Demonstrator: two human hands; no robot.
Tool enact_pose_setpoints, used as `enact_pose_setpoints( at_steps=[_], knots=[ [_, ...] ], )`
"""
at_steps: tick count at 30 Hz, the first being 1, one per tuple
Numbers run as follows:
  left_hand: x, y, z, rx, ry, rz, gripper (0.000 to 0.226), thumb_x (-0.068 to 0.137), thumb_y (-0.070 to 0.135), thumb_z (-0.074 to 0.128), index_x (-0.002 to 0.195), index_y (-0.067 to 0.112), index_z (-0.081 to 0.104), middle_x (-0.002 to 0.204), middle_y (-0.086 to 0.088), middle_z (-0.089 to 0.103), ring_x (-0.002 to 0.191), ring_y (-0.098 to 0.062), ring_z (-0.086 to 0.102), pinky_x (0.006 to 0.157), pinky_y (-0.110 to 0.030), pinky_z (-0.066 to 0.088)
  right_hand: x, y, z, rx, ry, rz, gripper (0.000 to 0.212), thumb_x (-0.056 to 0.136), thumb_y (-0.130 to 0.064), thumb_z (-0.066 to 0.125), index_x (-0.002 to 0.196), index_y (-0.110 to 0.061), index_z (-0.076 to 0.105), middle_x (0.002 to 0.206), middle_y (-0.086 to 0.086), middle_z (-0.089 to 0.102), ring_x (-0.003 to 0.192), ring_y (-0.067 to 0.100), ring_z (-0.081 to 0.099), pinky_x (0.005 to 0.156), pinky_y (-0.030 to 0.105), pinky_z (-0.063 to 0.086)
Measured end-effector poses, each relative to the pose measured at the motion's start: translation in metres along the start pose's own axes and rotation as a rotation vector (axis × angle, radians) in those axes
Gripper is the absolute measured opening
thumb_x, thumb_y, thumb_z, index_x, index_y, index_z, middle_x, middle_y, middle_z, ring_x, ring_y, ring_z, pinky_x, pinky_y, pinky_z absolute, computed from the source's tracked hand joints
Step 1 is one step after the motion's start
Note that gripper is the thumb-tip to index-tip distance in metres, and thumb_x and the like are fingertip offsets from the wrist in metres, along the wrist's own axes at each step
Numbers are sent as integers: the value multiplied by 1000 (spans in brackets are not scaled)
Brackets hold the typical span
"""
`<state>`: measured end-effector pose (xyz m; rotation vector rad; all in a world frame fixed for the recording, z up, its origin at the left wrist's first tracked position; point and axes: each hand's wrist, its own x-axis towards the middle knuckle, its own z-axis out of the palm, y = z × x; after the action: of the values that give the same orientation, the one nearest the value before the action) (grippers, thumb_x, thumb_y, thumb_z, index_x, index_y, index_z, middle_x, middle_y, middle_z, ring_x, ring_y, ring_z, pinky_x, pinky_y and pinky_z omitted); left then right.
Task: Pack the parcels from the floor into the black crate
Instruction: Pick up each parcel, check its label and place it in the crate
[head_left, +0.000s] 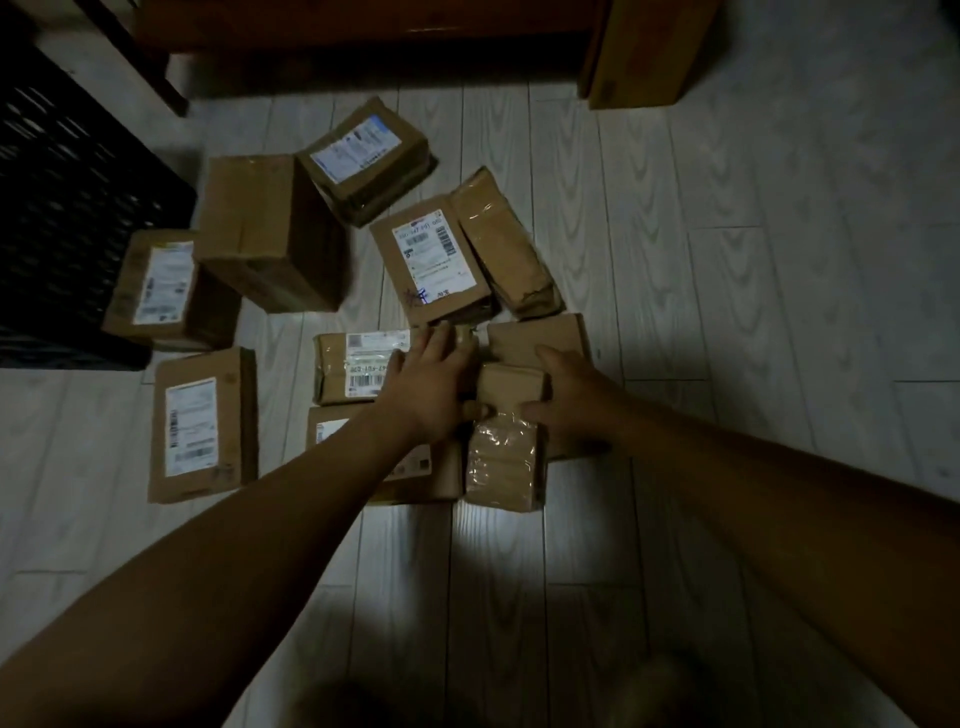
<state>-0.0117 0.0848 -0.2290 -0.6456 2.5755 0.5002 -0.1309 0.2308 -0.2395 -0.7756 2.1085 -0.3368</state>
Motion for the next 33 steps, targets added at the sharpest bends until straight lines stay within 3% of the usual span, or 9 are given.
enact_pose_setpoints(
  at_steps=[4,8,12,15,18,23,28,30,33],
  knots=[
    [22,-12,21,97,57,61,77,84,56,54,147,38,15,159,-7,-11,144,-30,-16,113,-58,0,32,10,10,-46,-32,-51,78,88,-44,61,150,-21,20,150,12,28,129,30,40,99,37,38],
    [18,-12,21,108,55,59,69,87,52,52,146,42,17,158,-6,-15,143,-29,-20,113,-57,-4,28,10,13,58,15,-108,47,92,-31,59,132,-11,47,128,12,55,111,26,55,86,29,43],
    [12,-14,21,6,69,52,64,86,60,46,144,40,27,159,-6,-6,145,-30,-12,114,-59,3,11,5,2,126,156,-197,21,92,-17,58,110,-6,59,107,12,63,100,26,60,75,26,43],
    [12,-17,19,-199,175,100,84,70,82,32,140,37,39,155,-4,21,143,-27,11,112,-56,22,1,3,-20,175,256,-269,19,92,-18,59,109,-10,61,104,6,63,96,20,60,78,26,43],
    [7,-4,4,-711,175,183,74,76,64,49,140,28,41,143,5,41,133,-13,35,111,-38,30,-8,-7,-45,285,340,-289,15,92,-25,59,106,-20,60,102,-2,61,91,14,58,75,26,43],
    [-5,17,-24,-1294,143,160,47,75,33,58,122,27,56,111,1,67,104,-15,63,87,-30,48,-21,-37,-66,581,508,-309,35,91,-29,61,124,-22,53,109,-11,55,103,10,57,86,31,52],
    [-4,10,-41,-1525,245,95,58,71,26,65,128,18,54,111,-10,67,99,-25,66,76,-34,50,-29,-56,-48,724,400,-338,80,86,-36,65,147,-41,13,142,-12,37,121,10,46,93,35,50],
    [-6,11,-47,-1591,289,74,55,73,25,61,127,15,54,111,-13,66,98,-26,66,75,-35,51,-29,-62,-44,717,369,-359,82,86,-40,65,147,-46,10,136,-16,38,120,6,42,95,34,45],
    [-16,11,-69,-1619,309,67,38,81,22,58,117,15,58,103,-10,68,92,-23,66,71,-33,52,-35,-74,-47,814,231,-349,63,90,-43,58,142,-46,24,129,-16,50,118,10,51,96,33,46]
  ],
)
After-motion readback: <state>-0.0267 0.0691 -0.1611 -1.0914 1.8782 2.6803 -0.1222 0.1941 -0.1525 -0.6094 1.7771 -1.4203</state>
